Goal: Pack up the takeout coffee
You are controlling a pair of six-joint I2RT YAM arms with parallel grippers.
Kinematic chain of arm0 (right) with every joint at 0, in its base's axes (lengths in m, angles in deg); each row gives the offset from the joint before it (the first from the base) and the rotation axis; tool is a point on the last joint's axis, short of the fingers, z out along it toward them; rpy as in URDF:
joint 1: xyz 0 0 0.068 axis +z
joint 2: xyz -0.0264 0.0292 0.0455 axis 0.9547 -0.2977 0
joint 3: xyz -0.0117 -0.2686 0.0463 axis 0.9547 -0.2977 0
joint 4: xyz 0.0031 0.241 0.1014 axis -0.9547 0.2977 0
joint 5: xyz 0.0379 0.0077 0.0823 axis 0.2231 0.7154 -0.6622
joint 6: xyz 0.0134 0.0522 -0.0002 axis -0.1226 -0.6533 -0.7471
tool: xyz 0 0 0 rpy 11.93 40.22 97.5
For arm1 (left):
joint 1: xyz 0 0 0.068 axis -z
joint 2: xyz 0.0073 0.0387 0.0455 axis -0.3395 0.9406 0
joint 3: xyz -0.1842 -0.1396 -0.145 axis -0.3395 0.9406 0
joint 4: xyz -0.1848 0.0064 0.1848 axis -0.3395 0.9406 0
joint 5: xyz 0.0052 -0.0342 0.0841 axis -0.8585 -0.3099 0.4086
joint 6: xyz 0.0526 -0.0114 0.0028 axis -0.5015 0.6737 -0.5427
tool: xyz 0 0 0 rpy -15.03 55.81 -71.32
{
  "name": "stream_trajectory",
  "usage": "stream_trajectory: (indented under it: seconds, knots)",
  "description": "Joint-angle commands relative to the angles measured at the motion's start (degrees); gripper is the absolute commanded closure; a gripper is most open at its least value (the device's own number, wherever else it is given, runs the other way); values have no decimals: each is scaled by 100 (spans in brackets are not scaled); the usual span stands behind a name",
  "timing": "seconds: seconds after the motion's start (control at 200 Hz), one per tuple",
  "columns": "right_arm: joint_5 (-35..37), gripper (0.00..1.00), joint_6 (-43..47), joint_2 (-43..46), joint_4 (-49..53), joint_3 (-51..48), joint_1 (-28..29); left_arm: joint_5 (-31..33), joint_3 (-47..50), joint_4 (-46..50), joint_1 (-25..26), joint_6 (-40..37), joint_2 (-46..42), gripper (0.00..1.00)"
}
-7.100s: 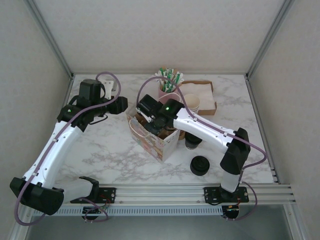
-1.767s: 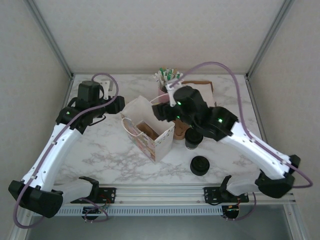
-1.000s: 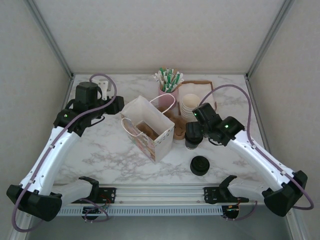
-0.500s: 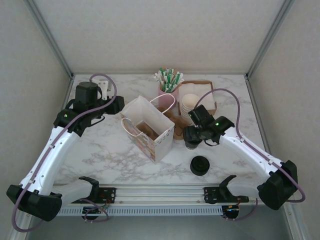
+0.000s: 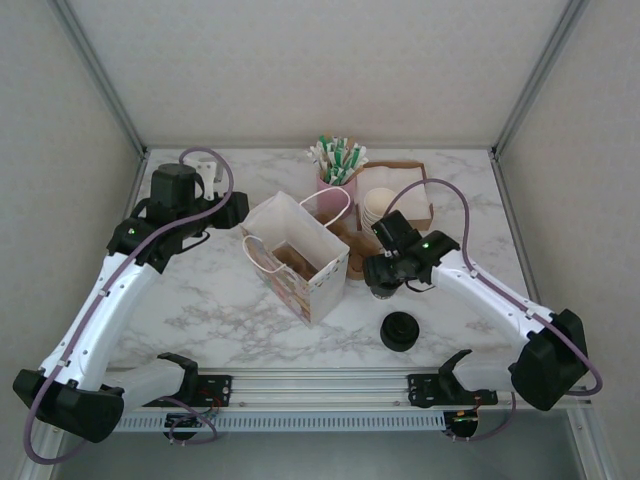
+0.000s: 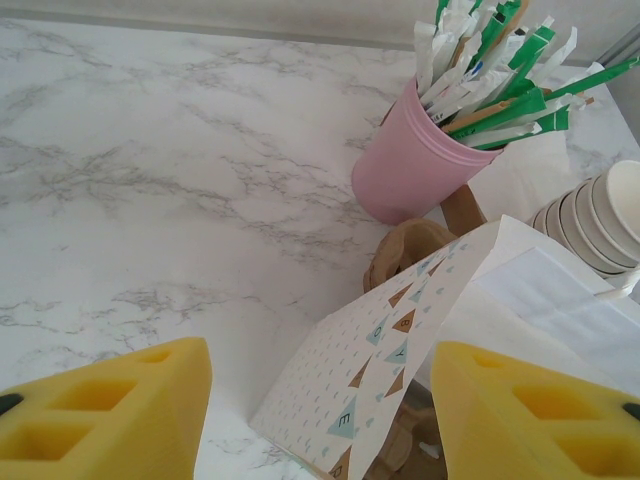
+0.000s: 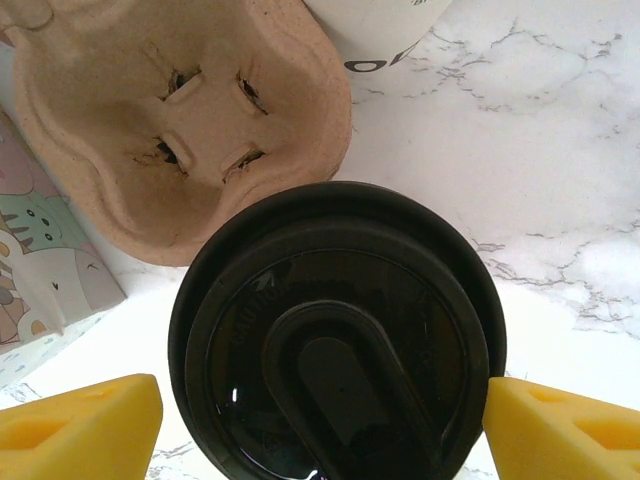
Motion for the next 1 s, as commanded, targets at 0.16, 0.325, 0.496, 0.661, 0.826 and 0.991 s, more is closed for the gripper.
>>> stream_trajectory:
  seconds: [0.16, 0.325, 0.496, 0.661, 0.826, 0.991]
  knots:
    - [163, 19, 155, -112, -33, 23, -31, -44, 47, -72, -46, 38, -44, 40]
    - [197, 19, 177, -176, -43, 71, -31, -42, 55, -74, -51, 32, -42, 40]
    - [200, 22, 178, -261, -75, 98, -31, -58, 55, -79, -46, 33, -37, 39]
    - [232, 22, 189, -327, -63, 113, -31, -81, 55, -79, -53, 33, -16, 39]
    - [279, 25, 173, -345, -50, 107, -31, -70, 55, -70, -48, 24, -16, 39]
    - [277, 29, 148, -204, 67, 181, -27, -47, 47, -67, -47, 31, -35, 39]
